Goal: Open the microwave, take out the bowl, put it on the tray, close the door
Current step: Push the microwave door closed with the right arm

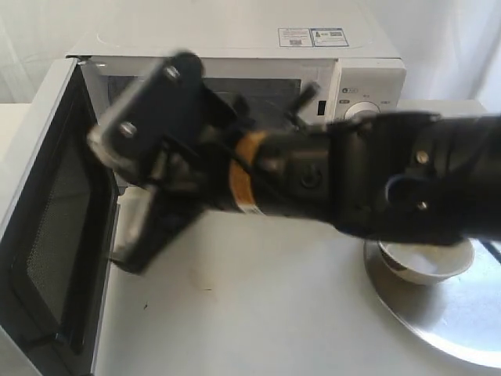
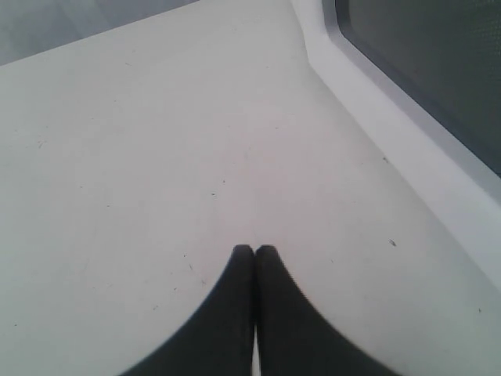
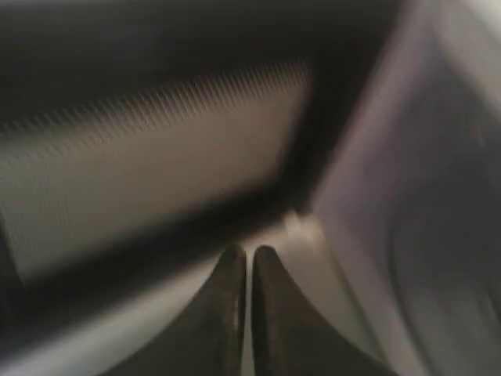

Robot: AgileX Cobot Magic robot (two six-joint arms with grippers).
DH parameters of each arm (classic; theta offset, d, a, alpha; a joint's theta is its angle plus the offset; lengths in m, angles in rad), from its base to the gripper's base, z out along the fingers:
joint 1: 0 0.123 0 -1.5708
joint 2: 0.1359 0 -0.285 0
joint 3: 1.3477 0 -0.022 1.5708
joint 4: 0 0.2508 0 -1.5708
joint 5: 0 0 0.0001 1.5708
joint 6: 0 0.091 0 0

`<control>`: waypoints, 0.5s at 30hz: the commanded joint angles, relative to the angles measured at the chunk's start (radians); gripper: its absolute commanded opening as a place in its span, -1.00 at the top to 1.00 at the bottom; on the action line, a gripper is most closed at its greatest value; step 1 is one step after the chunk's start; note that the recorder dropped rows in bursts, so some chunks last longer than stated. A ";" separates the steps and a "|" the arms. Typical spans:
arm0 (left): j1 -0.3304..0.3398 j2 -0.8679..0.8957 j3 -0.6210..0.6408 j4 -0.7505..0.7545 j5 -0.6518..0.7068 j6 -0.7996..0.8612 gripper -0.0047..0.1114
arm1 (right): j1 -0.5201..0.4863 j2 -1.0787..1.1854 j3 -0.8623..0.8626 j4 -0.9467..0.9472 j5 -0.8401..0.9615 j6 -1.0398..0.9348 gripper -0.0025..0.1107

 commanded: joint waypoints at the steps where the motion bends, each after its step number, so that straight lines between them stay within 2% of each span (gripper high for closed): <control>1: -0.004 -0.004 -0.004 -0.004 0.002 -0.002 0.92 | 0.065 0.100 -0.246 -0.019 -0.115 -0.021 0.96; 7: -0.004 -0.004 -0.004 -0.004 0.002 -0.002 0.92 | 0.173 0.342 -0.533 -0.022 -0.141 -0.033 0.96; 9: -0.004 -0.004 -0.004 -0.004 0.002 -0.002 0.92 | 0.208 0.426 -0.598 -0.028 -0.114 -0.100 0.96; 11: -0.004 -0.004 -0.004 -0.004 0.002 -0.002 0.92 | 0.243 0.516 -0.651 -0.058 0.001 -0.242 0.96; 15: -0.004 -0.004 -0.004 -0.004 0.002 -0.002 0.92 | 0.306 0.624 -0.704 -0.105 0.484 -0.630 0.96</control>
